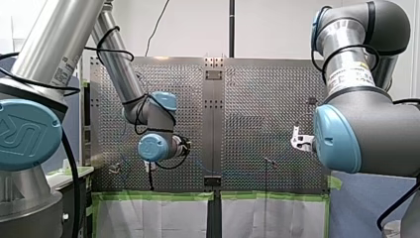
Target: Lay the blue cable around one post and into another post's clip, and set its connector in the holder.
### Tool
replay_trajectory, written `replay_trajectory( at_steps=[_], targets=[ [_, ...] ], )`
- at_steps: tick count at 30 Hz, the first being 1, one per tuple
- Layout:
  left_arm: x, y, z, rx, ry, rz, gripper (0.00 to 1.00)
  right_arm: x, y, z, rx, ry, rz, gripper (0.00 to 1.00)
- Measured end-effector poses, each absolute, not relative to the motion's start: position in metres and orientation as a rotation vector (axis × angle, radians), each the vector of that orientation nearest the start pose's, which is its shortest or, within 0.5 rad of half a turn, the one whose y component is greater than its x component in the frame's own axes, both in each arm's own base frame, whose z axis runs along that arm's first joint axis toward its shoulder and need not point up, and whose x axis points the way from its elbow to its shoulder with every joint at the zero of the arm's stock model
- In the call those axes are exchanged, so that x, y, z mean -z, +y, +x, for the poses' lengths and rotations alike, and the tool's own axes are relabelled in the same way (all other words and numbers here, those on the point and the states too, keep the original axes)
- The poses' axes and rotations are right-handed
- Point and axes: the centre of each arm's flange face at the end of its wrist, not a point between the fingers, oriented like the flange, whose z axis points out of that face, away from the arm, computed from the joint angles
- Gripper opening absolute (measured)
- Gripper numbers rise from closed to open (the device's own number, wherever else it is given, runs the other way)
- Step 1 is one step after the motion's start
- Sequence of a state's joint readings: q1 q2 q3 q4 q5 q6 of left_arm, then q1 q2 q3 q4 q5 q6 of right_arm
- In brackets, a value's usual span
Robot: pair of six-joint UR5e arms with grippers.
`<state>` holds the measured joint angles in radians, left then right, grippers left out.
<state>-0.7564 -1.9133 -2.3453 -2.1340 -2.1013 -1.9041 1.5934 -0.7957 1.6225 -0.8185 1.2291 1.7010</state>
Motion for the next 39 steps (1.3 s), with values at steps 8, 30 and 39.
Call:
replay_trajectory(
  at_steps=[8,30,39],
  targets=[
    [-0.111,-0.307,0.214,0.373,1.662,-0.063,1.00,-0.108,-0.641,0.192,-1.572,-1.110,1.421,0.00],
    [-0.088,-0.243,0.154,0.277,1.775,-0.023,1.00,-0.166,-0.611,0.208,-1.517,-1.076,1.388,0.00],
    [-0.085,-0.237,0.148,0.265,1.788,-0.020,1.00,-0.199,-0.608,0.202,-1.480,-1.079,1.341,0.00]
  ],
)
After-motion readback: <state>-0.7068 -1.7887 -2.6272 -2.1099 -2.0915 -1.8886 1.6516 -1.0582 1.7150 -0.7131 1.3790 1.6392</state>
